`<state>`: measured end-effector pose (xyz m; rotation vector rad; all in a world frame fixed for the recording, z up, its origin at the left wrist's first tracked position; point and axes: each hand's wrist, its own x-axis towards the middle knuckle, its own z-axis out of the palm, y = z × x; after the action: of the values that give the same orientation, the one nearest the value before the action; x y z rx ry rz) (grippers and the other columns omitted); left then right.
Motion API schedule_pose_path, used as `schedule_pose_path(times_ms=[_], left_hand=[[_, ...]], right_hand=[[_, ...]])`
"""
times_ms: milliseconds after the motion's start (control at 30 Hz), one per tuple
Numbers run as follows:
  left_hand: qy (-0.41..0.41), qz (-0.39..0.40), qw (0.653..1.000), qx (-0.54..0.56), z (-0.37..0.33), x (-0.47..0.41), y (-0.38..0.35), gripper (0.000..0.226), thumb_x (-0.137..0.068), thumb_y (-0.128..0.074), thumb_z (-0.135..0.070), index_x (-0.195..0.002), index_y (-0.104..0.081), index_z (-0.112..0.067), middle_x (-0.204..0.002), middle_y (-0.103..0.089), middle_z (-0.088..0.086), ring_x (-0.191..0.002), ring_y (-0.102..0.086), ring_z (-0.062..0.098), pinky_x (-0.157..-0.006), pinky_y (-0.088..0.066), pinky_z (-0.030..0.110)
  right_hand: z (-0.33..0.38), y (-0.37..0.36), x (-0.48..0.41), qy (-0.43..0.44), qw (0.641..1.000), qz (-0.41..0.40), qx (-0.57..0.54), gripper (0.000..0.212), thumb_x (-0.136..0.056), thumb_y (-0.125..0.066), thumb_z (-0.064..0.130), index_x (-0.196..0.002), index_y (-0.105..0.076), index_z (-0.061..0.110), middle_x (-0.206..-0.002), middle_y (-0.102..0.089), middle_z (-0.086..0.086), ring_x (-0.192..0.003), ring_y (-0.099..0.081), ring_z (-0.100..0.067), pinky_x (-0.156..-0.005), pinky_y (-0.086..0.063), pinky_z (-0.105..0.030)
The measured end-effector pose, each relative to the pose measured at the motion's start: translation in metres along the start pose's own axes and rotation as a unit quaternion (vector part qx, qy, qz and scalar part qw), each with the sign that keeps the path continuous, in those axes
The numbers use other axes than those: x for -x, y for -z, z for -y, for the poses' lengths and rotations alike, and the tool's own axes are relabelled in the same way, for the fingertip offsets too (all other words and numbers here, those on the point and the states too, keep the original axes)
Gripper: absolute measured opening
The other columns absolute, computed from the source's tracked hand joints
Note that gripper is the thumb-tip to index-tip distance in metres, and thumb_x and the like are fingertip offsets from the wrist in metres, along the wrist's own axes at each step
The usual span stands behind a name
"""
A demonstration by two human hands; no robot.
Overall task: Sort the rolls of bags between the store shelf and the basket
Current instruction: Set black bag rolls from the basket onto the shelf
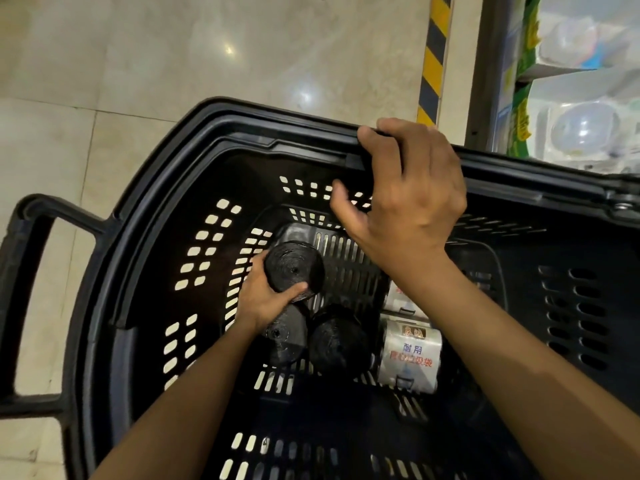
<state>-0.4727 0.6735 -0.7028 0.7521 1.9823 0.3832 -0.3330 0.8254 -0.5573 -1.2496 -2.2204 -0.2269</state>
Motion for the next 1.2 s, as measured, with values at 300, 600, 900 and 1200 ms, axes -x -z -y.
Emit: schedule_pose_path(times_ms=[300,600,900,1200], left_hand=[[0.016,-0.057,0.997,-0.053,-0.015,0.015,0.003,0.08,-0.076,-0.077,-0.029,-0.141,-0.033,-0.013,-0.136,-0.051,0.008,-0.126,-0.048,0.025,-0.106,-0.039,0.039],[-0.027,-0.016,0.984,-0.177,-0.088,0.103,0.067,0.056,-0.086,-0.063,-0.038,-0.136,-0.042,-0.024,-0.13,-0.055,0.001,-0.115,-0.055,0.019,-0.097,-0.047,0.035],[-0.136,-0.019,0.959,-0.247,-0.198,0.236,0.167,0.051,-0.092,-0.054,-0.04,-0.138,-0.042,-0.021,-0.134,-0.053,0.001,-0.121,-0.051,0.02,-0.099,-0.039,0.032],[-0.221,0.012,0.919,-0.327,-0.261,0.361,0.244,0.048,-0.09,-0.049,-0.05,-0.13,-0.049,-0.022,-0.123,-0.06,0.002,-0.11,-0.057,0.021,-0.09,-0.048,0.035]], right_hand=[[0.001,0.004,0.0,0.005,1.0,0.018,-0.012,0.038,-0.075,-0.064,0.033,-0.103,-0.065,0.008,-0.1,-0.066,-0.013,-0.092,-0.061,-0.032,-0.087,-0.047,-0.04],[-0.001,0.065,-0.013,0.006,0.939,0.342,-0.045,0.07,-0.084,-0.061,0.033,-0.143,-0.035,0.007,-0.147,-0.036,-0.018,-0.137,-0.03,-0.038,-0.116,-0.018,-0.049],[0.027,0.231,-0.059,-0.114,0.827,0.539,-0.115,0.054,-0.098,-0.044,0.035,-0.145,-0.029,0.014,-0.144,-0.041,-0.009,-0.131,-0.038,-0.026,-0.106,-0.032,-0.034],[0.063,0.39,-0.09,-0.215,0.836,0.474,-0.175,0.055,-0.096,-0.047,0.038,-0.146,-0.03,0.02,-0.146,-0.041,-0.003,-0.132,-0.04,-0.023,-0.103,-0.036,-0.036]])
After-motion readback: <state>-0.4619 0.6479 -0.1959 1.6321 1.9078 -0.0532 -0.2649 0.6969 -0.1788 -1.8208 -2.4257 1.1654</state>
